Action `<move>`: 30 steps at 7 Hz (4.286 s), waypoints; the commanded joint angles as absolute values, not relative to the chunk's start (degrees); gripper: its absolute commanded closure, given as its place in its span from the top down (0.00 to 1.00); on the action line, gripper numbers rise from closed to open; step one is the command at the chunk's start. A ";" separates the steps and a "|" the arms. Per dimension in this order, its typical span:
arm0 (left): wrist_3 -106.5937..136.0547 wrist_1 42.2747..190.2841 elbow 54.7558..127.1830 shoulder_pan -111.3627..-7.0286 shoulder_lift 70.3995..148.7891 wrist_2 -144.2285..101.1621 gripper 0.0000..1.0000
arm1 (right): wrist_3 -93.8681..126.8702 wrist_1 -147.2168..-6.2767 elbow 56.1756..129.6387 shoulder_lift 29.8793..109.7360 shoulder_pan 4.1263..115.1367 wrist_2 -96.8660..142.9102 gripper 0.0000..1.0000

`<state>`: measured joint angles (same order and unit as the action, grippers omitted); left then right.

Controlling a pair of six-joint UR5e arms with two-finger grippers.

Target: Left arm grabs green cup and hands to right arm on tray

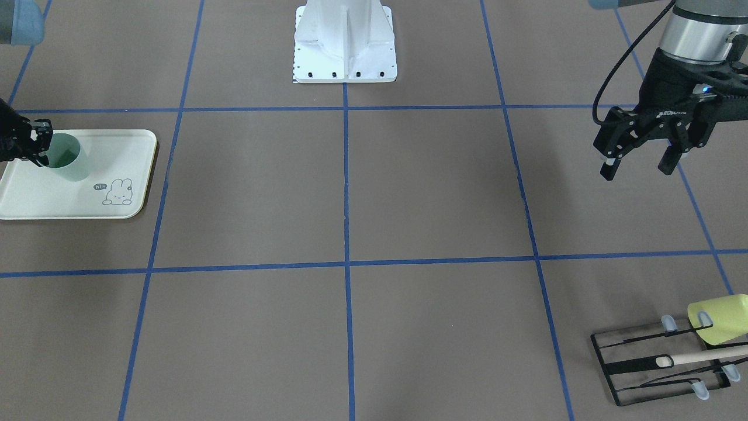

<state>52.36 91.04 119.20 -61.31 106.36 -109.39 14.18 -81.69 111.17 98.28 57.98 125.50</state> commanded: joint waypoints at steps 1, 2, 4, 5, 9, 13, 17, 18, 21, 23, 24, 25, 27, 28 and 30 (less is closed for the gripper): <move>52.29 91.05 119.27 -61.35 106.17 -109.51 1.00 | 11.44 -76.50 106.90 98.44 57.74 125.51 0.00; 52.29 91.05 119.27 -61.35 106.17 -109.42 1.00 | 11.51 -73.07 105.40 98.52 57.74 125.59 0.00; 52.29 91.05 119.18 -61.35 106.17 -109.42 1.00 | 11.43 -72.77 105.21 98.53 57.74 126.73 0.00; 52.29 91.05 119.09 -61.35 106.08 -109.42 1.00 | 11.34 -72.69 105.21 98.44 57.74 127.78 0.41; 51.25 90.79 119.00 -62.13 105.47 -109.86 1.00 | 11.16 -73.03 106.34 97.74 60.01 132.67 0.99; 33.54 89.91 118.57 -75.03 98.73 -121.89 1.00 | 10.90 -74.52 105.83 97.74 72.76 140.63 0.99; 4.29 88.77 112.00 -86.98 85.37 -128.66 1.00 | 6.53 -90.05 105.82 91.25 79.88 139.92 0.99; -4.05 88.86 108.14 -90.40 84.30 -128.85 1.00 | 0.76 -96.27 105.73 89.23 81.63 138.53 0.99; -11.87 92.08 95.12 -98.44 83.50 -140.28 1.00 | -10.81 -105.73 105.03 86.39 87.97 134.22 0.99; -12.13 93.16 94.83 -98.44 82.71 -134.48 1.00 | -11.34 -105.21 104.51 90.15 88.07 126.08 0.99; -11.52 92.82 94.83 -98.35 83.40 -134.39 1.00 | -10.73 -105.29 103.98 90.09 88.07 125.43 0.99; -11.34 92.73 95.70 -98.35 83.41 -133.60 1.00 | -10.64 -105.47 101.89 91.13 88.07 126.29 0.99; -5.74 92.46 97.11 -96.69 83.67 -130.96 1.00 | -10.64 -103.54 98.62 93.42 88.33 132.00 0.99; -5.63 92.29 97.82 -95.98 83.50 -130.70 1.00 | -10.63 -103.45 98.35 93.95 88.50 132.45 0.99; -5.63 92.29 97.82 -95.45 83.50 -130.69 1.00 | -10.63 -103.36 98.44 94.48 88.51 132.71 0.99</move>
<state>-5.78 92.32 97.69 -95.92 83.52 -130.77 -10.65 -103.46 98.47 94.21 88.46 132.46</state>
